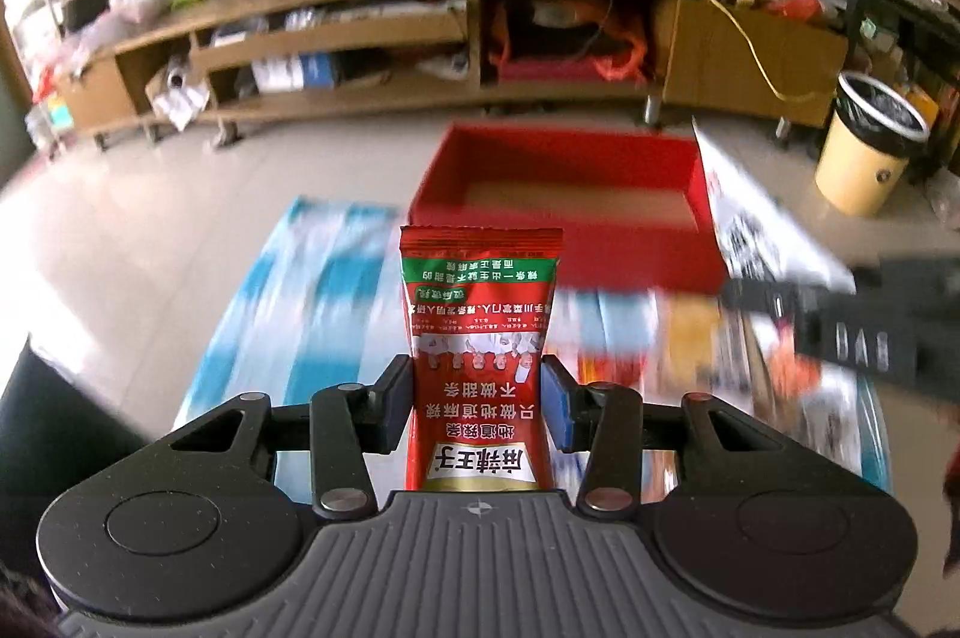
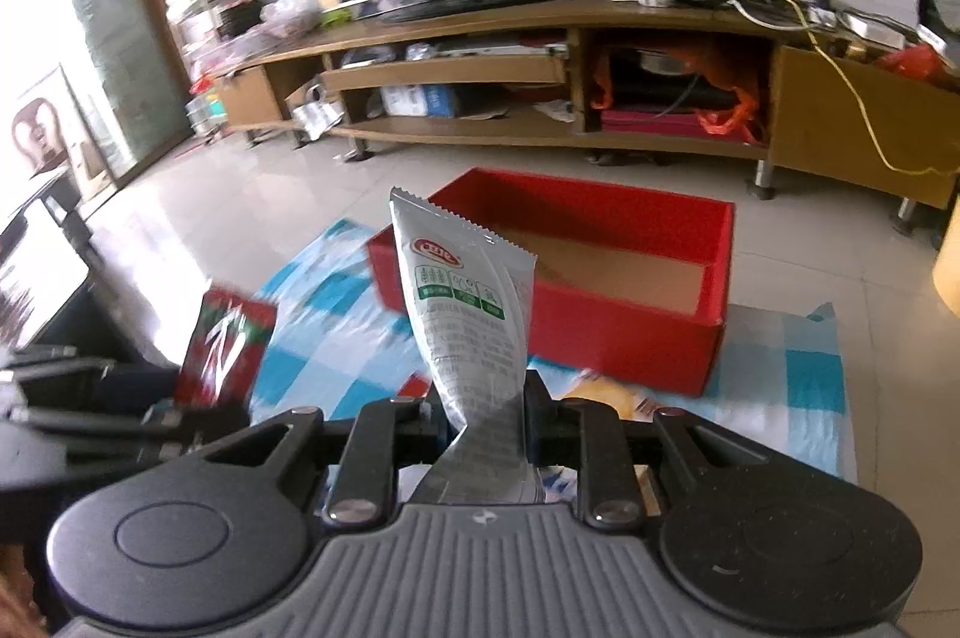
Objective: Organize snacks
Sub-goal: 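Lower both packets into the red box and open both grippers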
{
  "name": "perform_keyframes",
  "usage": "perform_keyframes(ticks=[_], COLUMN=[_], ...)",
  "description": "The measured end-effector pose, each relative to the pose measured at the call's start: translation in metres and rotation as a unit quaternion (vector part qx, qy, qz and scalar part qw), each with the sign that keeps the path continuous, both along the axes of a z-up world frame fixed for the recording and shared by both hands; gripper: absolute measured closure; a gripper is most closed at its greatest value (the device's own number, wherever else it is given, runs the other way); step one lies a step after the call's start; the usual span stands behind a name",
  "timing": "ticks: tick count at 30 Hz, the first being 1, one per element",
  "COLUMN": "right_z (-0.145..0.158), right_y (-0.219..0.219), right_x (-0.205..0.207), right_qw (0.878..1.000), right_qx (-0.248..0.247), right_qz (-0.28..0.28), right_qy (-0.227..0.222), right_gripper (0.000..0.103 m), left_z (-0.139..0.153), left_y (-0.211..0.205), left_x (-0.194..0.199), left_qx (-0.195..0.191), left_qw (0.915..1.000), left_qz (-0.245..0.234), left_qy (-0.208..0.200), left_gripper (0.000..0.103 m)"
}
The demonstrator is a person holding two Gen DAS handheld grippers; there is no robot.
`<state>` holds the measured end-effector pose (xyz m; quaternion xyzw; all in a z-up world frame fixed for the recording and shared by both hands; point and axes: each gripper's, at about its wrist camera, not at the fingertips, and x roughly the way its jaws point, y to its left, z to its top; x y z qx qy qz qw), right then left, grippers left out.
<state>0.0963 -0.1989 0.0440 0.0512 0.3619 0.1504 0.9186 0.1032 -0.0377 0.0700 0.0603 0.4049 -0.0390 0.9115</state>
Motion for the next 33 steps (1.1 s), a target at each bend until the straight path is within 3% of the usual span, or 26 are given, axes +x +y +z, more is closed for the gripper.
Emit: perform_keyframes(ticks=[10,14,17,20,24,26,29,33], right_z=[-0.011,-0.029,-0.046,-0.058,-0.064,-0.067,-0.074,-0.083], right_y=[-0.018,-0.022,-0.018,-0.012,-0.001,0.001,-0.001,-0.002], right_x=[0.089,0.134,0.163,0.181,0.184,0.184,0.186,0.181], right_qw=[0.999,0.999,0.999,0.999,0.999,0.998,0.996,0.993], right_qx=[-0.008,0.001,-0.011,-0.013,-0.036,-0.042,-0.033,-0.052], right_qz=[-0.039,-0.048,-0.045,-0.035,-0.012,-0.006,0.004,0.005], right_qy=[-0.004,0.003,0.015,0.026,0.036,0.048,0.087,0.103], right_gripper=[0.082,0.082,0.082,0.082,0.082,0.081,0.077,0.073], left_z=[0.005,-0.009,-0.035,-0.067,-0.097,-0.1,-0.107,-0.105], left_y=[-0.031,-0.04,-0.045,-0.043,-0.03,-0.028,-0.028,-0.024], left_x=[0.124,0.169,0.194,0.202,0.195,0.187,0.183,0.174], left_qx=[0.012,0.017,0.037,0.061,0.061,0.068,0.089,0.08], left_qw=[0.9984,0.9978,0.9977,0.9978,0.9977,0.9972,0.9936,0.9941], left_qz=[0.005,0.013,0.015,0.015,0.011,0.006,0.01,0.009], left_qy=[-0.055,-0.063,-0.054,-0.023,0.027,0.031,0.069,0.073], left_gripper=[0.051,0.051,0.051,0.051,0.051,0.049,0.047,0.044])
